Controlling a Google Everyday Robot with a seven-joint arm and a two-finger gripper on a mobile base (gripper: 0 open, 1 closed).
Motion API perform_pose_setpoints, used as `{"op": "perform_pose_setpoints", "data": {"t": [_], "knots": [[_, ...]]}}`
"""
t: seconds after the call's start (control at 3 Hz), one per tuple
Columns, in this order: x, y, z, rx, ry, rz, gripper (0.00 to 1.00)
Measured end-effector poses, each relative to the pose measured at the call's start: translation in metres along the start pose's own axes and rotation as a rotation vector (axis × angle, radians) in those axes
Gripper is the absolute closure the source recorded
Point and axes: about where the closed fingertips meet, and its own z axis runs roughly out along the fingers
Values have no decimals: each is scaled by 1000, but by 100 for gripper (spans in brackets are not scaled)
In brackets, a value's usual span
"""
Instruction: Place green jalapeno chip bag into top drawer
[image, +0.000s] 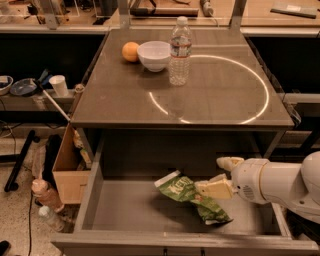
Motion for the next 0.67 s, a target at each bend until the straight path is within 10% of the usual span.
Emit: {"op": "perform_pose_setpoints", "data": {"t": [0.67], "knots": [[0, 0, 0, 0, 0, 0, 0]]}}
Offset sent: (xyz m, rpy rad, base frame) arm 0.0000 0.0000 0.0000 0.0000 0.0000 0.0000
